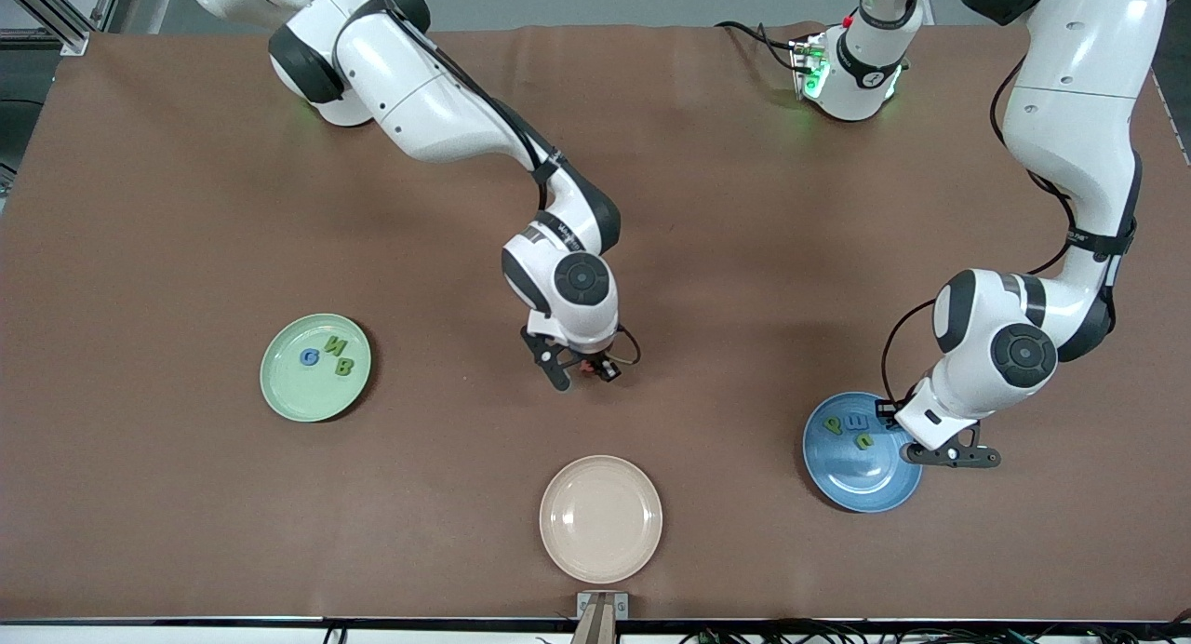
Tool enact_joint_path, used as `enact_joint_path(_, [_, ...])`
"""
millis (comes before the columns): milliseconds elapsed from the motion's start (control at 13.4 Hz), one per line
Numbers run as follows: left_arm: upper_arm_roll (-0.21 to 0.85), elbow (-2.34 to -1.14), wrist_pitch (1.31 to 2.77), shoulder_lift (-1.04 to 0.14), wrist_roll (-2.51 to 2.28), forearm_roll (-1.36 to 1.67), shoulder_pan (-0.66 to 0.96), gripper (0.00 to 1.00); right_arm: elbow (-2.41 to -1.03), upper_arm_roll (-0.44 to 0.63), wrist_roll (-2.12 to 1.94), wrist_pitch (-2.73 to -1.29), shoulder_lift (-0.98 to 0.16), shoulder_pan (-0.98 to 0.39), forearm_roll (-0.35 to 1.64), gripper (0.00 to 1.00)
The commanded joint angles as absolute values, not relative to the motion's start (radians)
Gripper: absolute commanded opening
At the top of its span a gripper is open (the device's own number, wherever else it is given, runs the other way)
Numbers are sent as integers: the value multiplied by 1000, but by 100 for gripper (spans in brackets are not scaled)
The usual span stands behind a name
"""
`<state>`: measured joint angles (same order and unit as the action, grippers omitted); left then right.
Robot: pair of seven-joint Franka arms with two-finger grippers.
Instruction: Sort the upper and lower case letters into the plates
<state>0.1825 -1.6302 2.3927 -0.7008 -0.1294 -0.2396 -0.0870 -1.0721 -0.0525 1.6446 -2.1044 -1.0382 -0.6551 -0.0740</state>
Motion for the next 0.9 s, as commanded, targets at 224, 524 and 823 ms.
enact_joint_path(224, [254,-1611,2268,-596,-230,-244,-92,100,-1268,-72,1102,-1890,-778,-407,-9,0])
enact_joint_path(524, [288,-1605,2071,-405,-244,-245,-95,100,-1562,-69,717,-1998,-603,-212,-11,0])
enact_joint_path(823, [311,-1507,1857,-310,-229,-235,-101,100,-1695,-66,396,-2138,-572,-52,-21,0])
